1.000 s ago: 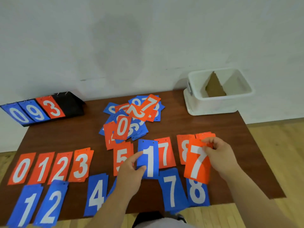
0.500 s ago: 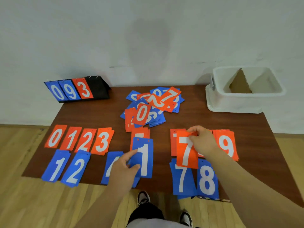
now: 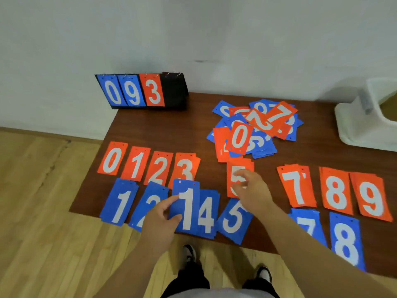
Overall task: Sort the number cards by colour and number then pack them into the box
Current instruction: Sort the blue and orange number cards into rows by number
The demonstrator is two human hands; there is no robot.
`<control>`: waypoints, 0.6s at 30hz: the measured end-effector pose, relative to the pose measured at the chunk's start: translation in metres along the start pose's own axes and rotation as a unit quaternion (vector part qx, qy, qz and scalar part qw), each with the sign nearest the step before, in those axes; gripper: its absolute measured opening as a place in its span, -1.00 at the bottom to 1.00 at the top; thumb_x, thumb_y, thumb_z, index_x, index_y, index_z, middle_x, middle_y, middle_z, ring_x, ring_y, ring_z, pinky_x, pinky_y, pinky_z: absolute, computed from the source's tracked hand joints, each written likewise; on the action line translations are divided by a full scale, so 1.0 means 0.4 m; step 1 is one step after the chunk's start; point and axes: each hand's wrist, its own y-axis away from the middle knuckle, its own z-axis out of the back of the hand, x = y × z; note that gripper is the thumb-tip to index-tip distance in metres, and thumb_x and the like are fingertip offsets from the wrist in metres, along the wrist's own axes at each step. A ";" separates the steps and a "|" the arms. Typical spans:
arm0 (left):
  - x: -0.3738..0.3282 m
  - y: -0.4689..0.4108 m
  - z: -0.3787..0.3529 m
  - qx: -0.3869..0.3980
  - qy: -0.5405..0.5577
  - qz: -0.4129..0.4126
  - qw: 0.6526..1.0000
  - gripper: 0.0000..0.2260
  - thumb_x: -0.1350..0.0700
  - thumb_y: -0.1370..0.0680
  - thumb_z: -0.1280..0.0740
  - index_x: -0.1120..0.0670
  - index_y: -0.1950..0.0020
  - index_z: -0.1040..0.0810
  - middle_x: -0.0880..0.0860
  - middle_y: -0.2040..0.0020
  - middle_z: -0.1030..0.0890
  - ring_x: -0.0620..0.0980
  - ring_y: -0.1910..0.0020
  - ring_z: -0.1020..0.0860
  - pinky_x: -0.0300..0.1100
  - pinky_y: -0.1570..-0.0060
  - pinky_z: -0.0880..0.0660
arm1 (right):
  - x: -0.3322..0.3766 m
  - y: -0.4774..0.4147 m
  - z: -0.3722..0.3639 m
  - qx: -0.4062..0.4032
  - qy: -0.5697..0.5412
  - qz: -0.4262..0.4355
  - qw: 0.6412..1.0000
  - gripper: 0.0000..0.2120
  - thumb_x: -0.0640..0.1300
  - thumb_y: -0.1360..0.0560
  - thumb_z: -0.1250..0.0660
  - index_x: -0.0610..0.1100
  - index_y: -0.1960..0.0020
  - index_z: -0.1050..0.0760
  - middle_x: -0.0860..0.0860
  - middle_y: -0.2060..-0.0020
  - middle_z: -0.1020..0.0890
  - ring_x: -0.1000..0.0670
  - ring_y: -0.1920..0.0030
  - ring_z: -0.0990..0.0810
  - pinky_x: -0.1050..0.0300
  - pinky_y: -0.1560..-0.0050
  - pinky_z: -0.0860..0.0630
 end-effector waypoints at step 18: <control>0.238 -0.193 0.488 -0.050 -0.107 0.040 0.992 -0.55 0.34 -0.55 -0.33 -0.03 -0.38 -0.52 -0.06 -0.32 -0.54 -0.05 -0.24 -0.52 -0.25 -0.13 -0.47 | 0.433 0.009 -0.671 0.210 0.032 0.028 0.977 -0.85 -0.16 -0.63 -0.32 0.02 -0.15 -0.56 0.11 -0.03 -0.59 0.05 -0.02 -0.59 0.18 -0.05 -0.55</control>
